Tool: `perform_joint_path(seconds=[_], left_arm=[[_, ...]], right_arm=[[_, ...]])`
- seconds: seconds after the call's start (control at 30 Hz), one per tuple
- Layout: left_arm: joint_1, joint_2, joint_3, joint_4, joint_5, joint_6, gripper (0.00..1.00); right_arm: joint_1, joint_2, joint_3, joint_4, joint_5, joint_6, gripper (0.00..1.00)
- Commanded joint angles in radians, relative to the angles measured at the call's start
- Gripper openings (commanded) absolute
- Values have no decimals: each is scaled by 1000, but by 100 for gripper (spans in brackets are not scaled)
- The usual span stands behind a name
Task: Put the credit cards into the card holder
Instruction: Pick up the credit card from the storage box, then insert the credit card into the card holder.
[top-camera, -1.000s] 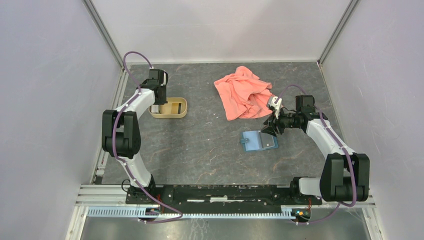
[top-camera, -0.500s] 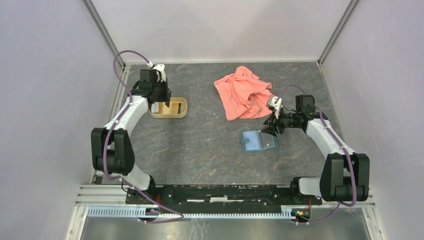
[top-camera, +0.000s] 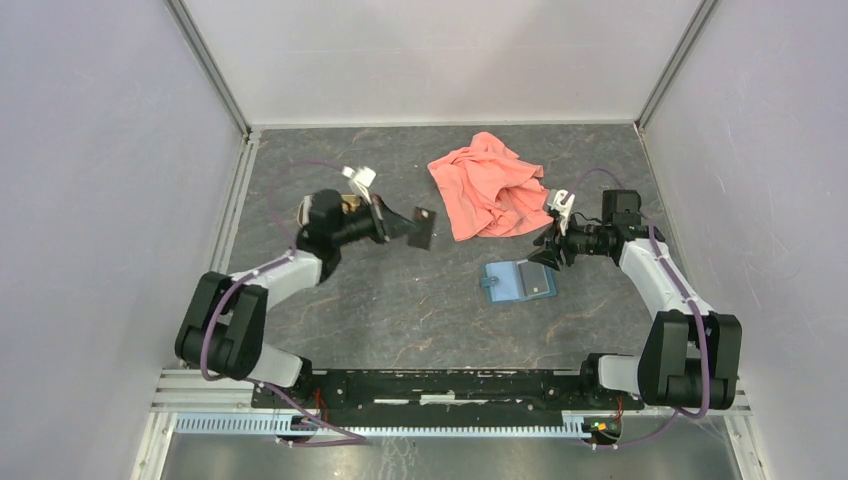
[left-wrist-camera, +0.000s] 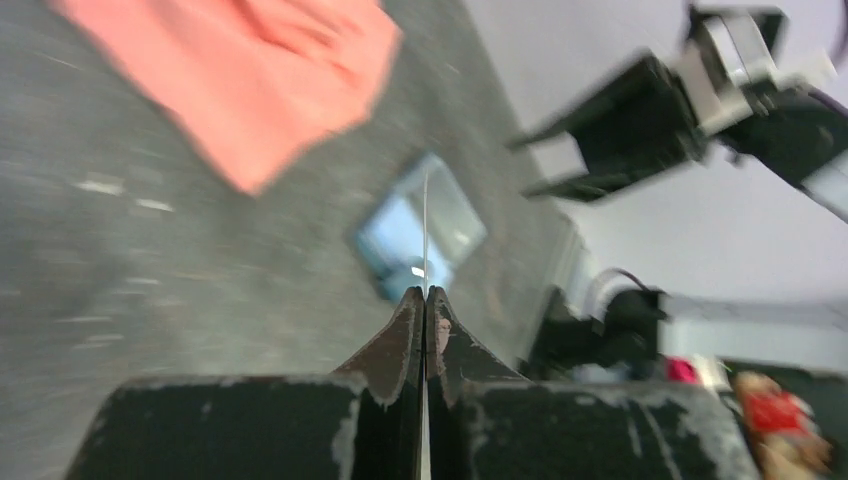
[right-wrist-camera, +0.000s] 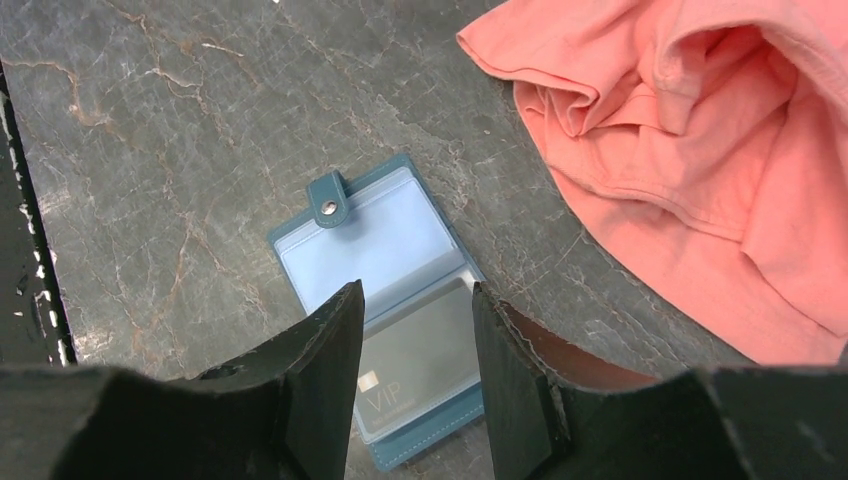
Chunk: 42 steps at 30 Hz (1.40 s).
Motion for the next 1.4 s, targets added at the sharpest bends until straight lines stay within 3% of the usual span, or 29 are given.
perform_joint_path(seconds=[0.0, 0.17, 0.33, 0.53, 0.83, 1.37], left_arm=[[-199, 67, -123, 544, -13, -356, 2], [-384, 247, -137, 771, -128, -459, 2], [-470, 422, -57, 798, -197, -534, 2], [-534, 531, 51, 695, -265, -529, 2], [-587, 638, 172, 508, -335, -499, 2], [-594, 710, 250, 307, -369, -463, 2]], right_arm=[[-35, -20, 32, 3, -66, -13, 51], [-66, -12, 28, 24, -39, 18, 50], [-72, 9, 27, 31, -19, 36, 50], [-71, 80, 39, 18, 52, 51, 46], [-70, 233, 109, -94, 132, 7, 27], [-58, 354, 146, -146, 245, 0, 22]])
